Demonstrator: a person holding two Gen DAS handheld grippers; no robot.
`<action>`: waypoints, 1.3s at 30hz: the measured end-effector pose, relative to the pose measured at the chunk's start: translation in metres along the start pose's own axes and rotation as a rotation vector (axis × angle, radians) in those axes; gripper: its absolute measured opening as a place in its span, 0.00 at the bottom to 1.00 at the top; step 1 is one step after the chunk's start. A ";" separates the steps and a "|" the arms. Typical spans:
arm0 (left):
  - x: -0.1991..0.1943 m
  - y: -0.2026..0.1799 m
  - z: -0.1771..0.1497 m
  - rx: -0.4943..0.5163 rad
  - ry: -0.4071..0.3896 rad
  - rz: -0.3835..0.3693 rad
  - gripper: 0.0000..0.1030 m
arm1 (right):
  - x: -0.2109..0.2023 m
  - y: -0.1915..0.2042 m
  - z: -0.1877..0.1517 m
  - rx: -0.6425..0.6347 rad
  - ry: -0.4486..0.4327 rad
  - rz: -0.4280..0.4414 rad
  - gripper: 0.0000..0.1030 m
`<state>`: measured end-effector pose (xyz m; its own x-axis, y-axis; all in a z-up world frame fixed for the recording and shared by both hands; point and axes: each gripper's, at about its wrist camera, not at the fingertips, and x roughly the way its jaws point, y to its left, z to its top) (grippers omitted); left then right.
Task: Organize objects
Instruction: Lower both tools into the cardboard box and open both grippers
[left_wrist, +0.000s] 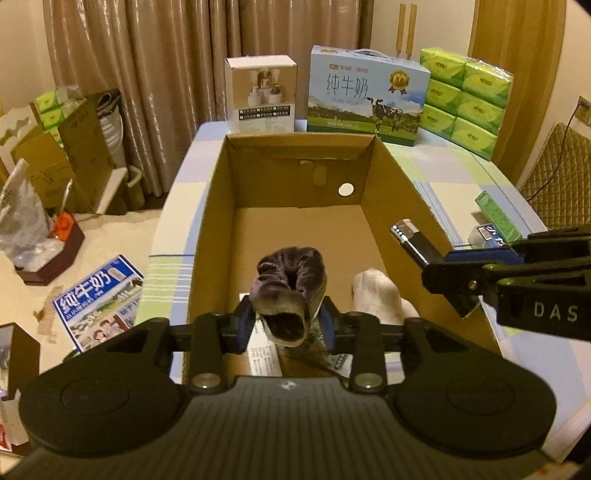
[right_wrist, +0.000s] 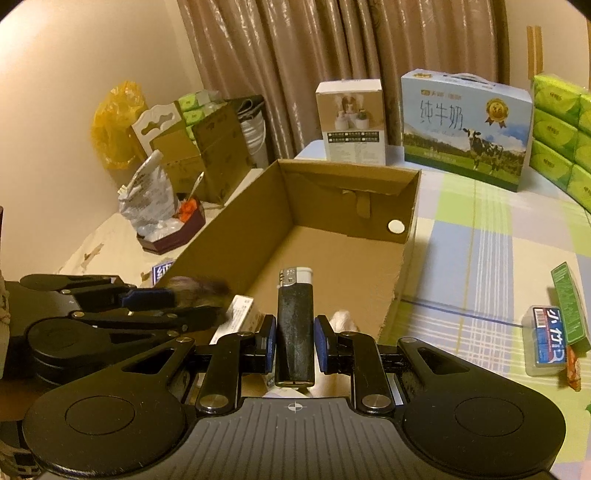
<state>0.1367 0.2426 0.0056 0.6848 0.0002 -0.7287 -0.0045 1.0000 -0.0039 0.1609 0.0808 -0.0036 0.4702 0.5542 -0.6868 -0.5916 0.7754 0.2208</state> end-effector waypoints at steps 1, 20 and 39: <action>0.001 0.001 0.000 0.001 0.001 0.000 0.32 | 0.001 0.000 0.000 0.000 0.003 0.000 0.18; -0.009 0.008 -0.010 -0.024 -0.012 0.022 0.32 | 0.010 0.006 -0.001 -0.007 -0.005 0.021 0.26; -0.052 0.000 -0.018 -0.076 -0.057 0.027 0.45 | -0.041 0.003 -0.017 -0.024 -0.050 -0.025 0.57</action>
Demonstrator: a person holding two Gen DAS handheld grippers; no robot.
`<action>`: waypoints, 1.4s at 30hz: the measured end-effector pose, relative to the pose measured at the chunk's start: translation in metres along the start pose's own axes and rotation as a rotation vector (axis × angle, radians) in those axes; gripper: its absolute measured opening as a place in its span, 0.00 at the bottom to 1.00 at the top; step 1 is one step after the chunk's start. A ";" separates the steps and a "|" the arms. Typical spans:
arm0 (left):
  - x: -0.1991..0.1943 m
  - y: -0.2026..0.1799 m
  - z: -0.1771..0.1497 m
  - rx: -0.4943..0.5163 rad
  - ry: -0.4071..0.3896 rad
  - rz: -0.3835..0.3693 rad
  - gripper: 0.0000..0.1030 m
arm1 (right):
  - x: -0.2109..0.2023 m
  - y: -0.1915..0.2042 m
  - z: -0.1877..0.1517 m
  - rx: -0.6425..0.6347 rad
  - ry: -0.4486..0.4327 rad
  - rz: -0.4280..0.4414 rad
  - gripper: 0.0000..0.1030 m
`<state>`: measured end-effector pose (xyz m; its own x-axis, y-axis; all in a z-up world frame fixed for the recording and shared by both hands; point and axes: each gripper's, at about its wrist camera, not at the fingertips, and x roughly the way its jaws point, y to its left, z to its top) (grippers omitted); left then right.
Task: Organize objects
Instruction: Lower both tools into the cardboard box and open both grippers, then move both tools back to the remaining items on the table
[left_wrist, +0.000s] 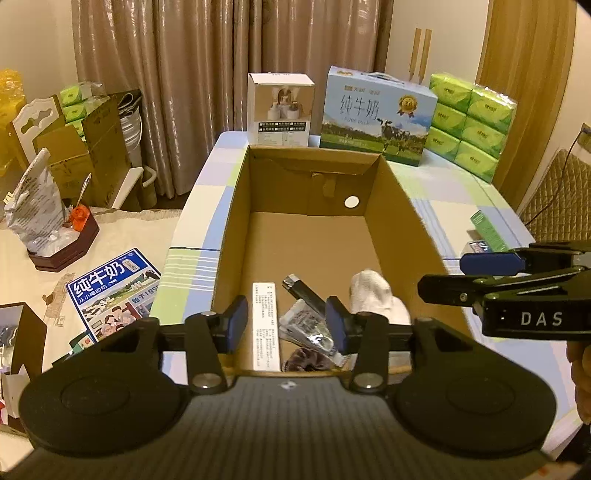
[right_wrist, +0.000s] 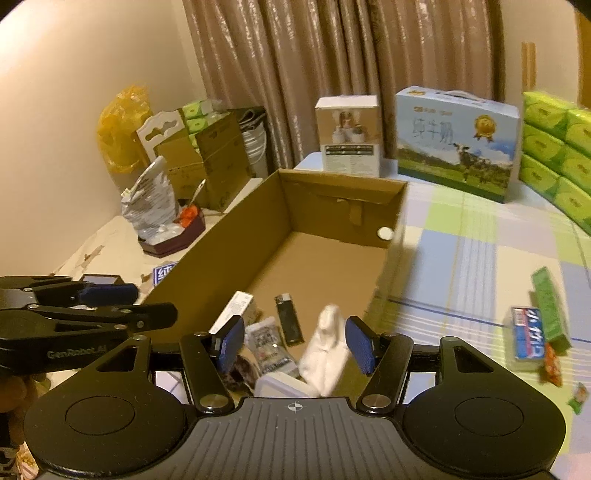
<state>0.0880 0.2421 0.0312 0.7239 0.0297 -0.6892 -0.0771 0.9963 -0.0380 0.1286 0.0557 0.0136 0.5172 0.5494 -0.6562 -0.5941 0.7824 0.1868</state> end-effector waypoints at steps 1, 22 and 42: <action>-0.004 -0.002 0.000 -0.003 -0.004 0.001 0.47 | -0.005 -0.002 -0.002 0.002 -0.004 -0.006 0.57; -0.049 -0.098 -0.017 0.058 -0.053 -0.108 0.84 | -0.112 -0.069 -0.049 0.094 -0.067 -0.205 0.85; -0.038 -0.174 -0.012 0.131 -0.053 -0.175 0.99 | -0.155 -0.148 -0.083 0.237 -0.097 -0.320 0.98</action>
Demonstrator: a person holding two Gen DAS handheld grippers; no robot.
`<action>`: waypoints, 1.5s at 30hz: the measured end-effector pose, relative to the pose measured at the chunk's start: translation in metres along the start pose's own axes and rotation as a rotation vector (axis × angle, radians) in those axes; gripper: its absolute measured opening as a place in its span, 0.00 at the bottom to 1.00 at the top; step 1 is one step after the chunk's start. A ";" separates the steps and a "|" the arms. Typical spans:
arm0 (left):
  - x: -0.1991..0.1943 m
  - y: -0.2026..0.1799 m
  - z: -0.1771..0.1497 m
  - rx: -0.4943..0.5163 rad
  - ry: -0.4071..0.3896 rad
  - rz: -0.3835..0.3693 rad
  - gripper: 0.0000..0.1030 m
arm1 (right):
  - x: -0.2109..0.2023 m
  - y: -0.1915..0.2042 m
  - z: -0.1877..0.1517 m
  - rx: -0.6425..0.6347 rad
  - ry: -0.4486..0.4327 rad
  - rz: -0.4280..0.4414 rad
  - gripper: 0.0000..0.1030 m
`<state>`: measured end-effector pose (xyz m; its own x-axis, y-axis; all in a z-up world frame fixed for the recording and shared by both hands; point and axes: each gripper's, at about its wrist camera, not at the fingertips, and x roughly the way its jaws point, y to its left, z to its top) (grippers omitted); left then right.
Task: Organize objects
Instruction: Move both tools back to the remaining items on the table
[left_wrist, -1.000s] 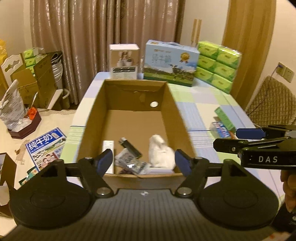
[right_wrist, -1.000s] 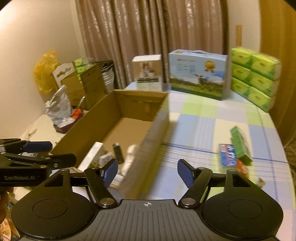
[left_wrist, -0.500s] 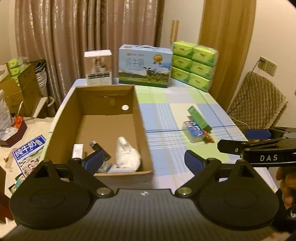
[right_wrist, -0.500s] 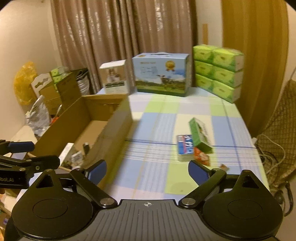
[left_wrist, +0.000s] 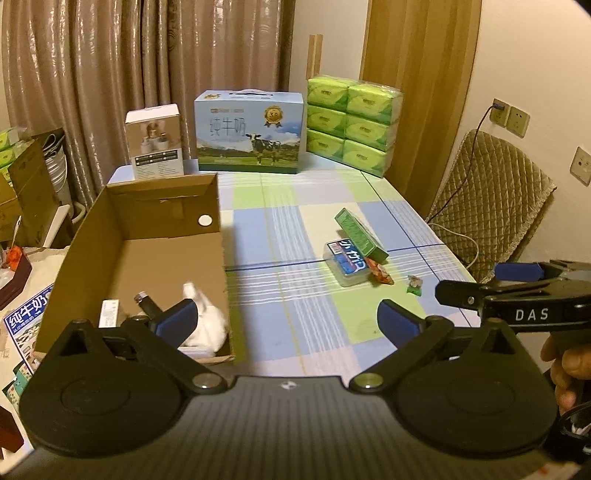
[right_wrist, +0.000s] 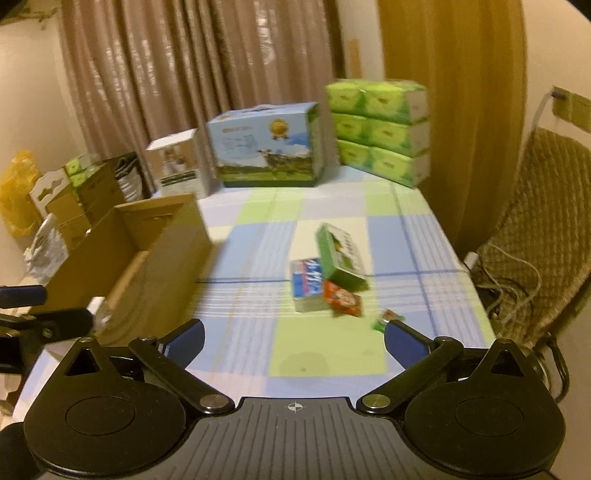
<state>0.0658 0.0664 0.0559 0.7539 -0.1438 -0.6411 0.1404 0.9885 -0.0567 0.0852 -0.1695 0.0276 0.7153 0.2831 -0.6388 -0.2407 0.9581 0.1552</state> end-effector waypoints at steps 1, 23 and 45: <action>0.002 -0.003 0.001 0.002 0.001 -0.002 0.99 | 0.000 -0.007 -0.002 0.011 0.001 -0.005 0.98; 0.099 -0.065 0.006 0.026 0.060 -0.023 0.99 | 0.049 -0.103 -0.019 0.145 -0.013 -0.088 0.90; 0.219 -0.068 -0.003 0.017 0.149 -0.035 0.98 | 0.189 -0.119 -0.011 0.080 0.151 -0.050 0.39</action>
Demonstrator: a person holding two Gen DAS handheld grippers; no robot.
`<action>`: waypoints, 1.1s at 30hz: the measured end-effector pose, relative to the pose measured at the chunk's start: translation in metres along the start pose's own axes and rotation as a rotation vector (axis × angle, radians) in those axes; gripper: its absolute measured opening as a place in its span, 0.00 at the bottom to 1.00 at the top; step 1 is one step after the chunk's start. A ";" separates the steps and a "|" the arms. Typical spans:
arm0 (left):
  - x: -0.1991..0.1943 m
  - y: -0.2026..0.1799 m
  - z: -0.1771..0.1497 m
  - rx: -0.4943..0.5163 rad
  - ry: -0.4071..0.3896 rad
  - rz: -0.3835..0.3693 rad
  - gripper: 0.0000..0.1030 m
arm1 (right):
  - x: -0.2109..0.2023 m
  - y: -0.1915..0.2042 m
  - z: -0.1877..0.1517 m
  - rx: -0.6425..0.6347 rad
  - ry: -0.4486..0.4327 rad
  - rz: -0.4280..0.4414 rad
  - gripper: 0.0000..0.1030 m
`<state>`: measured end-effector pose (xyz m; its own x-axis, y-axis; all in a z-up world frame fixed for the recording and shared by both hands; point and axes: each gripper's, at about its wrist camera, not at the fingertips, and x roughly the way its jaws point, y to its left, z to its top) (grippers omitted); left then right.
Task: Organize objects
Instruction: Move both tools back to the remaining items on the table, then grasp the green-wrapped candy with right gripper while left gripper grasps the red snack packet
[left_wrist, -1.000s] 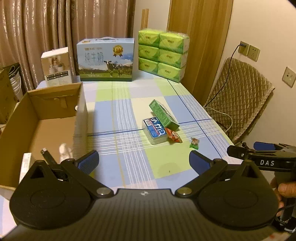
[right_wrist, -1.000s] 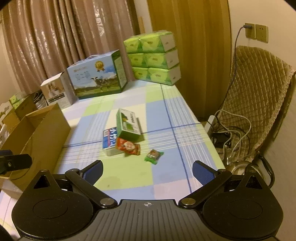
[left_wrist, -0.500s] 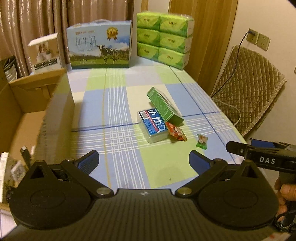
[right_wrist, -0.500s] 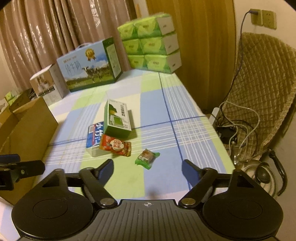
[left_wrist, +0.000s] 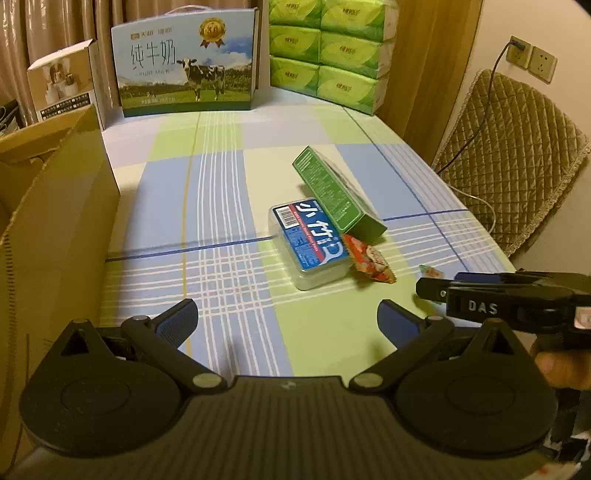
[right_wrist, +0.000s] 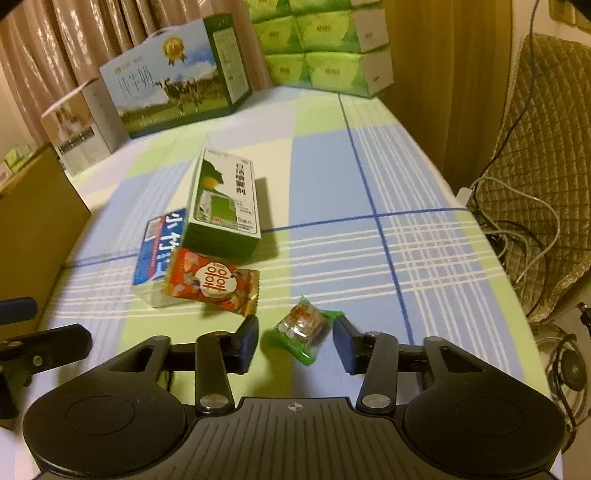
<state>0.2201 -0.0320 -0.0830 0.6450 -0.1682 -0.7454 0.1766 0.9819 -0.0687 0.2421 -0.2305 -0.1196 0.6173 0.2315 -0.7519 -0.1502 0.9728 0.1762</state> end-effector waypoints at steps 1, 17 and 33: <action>0.003 0.001 0.000 -0.002 0.001 0.000 0.98 | 0.002 0.002 0.001 -0.015 -0.001 -0.009 0.37; 0.016 0.011 -0.001 -0.019 -0.002 -0.011 0.97 | 0.022 0.016 0.012 -0.120 -0.023 0.032 0.18; 0.037 -0.003 0.000 -0.001 0.000 -0.094 0.84 | -0.009 -0.009 0.007 0.019 0.030 0.095 0.18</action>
<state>0.2432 -0.0411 -0.1103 0.6255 -0.2600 -0.7356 0.2360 0.9617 -0.1393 0.2428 -0.2412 -0.1099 0.5773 0.3229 -0.7500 -0.1924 0.9464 0.2593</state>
